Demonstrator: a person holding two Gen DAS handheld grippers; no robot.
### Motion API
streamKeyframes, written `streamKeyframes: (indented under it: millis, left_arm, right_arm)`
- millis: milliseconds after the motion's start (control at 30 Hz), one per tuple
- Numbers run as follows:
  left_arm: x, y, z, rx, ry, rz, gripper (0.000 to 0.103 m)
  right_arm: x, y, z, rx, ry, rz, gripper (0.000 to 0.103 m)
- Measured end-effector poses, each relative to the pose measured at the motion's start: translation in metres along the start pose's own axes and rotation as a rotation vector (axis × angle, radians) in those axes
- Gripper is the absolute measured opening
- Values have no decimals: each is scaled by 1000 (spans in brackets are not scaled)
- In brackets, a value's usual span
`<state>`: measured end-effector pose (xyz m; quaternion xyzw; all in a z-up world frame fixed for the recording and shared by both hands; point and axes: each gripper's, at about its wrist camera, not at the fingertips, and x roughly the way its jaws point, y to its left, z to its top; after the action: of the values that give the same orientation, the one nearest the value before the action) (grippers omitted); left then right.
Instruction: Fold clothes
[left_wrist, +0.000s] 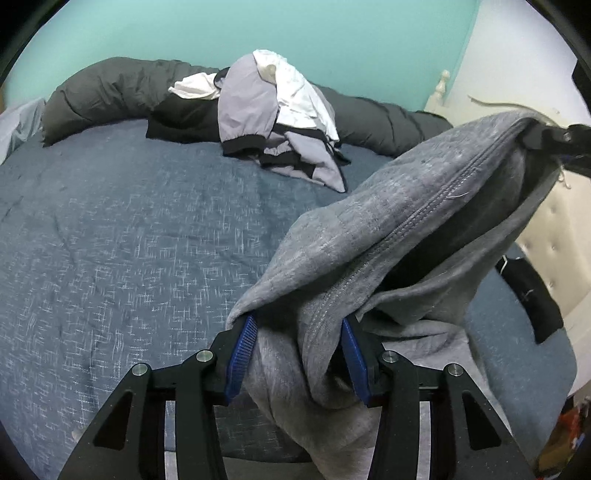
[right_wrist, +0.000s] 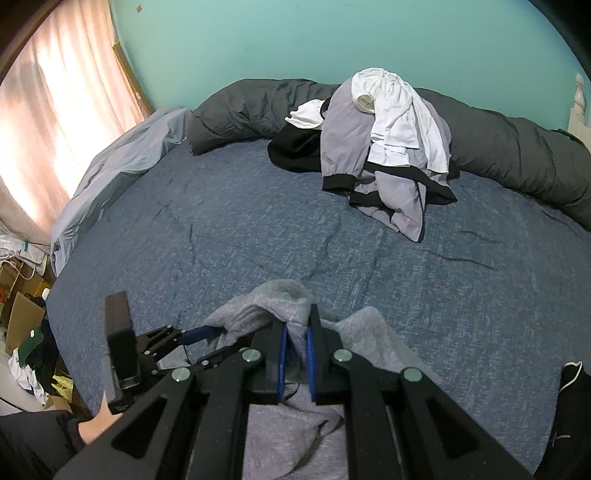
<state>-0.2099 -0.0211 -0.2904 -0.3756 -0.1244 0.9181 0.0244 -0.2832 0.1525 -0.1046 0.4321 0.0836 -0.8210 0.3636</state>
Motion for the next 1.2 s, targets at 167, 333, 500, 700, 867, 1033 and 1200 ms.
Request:
streamKeyframes:
  millis: [167, 333, 500, 700, 867, 1033, 1200]
  left_arm:
    - [18, -11, 2, 9, 26, -7, 50]
    - [20, -16, 4, 32, 29, 3, 33]
    - [16, -15, 6, 54, 23, 9, 5]
    - [-44, -2, 31, 69, -65, -6, 5]
    - [-105, 3, 69, 71, -151, -1, 5]
    - [-168, -9, 110, 108, -241, 19, 5]
    - [-240, -35, 150, 167, -322, 35, 4]
  right_arm:
    - [0, 5, -1, -13, -1, 4, 8]
    - [-3, 2, -4, -14, -6, 6, 8]
    - [-8, -5, -8, -3, -13, 4, 8]
    - [-25, -8, -8, 17, -46, -4, 8]
    - [-53, 0, -4, -7, -91, -25, 8]
    - [-102, 13, 7, -26, -187, -59, 8]
    - [-162, 32, 22, -46, -294, -65, 8]
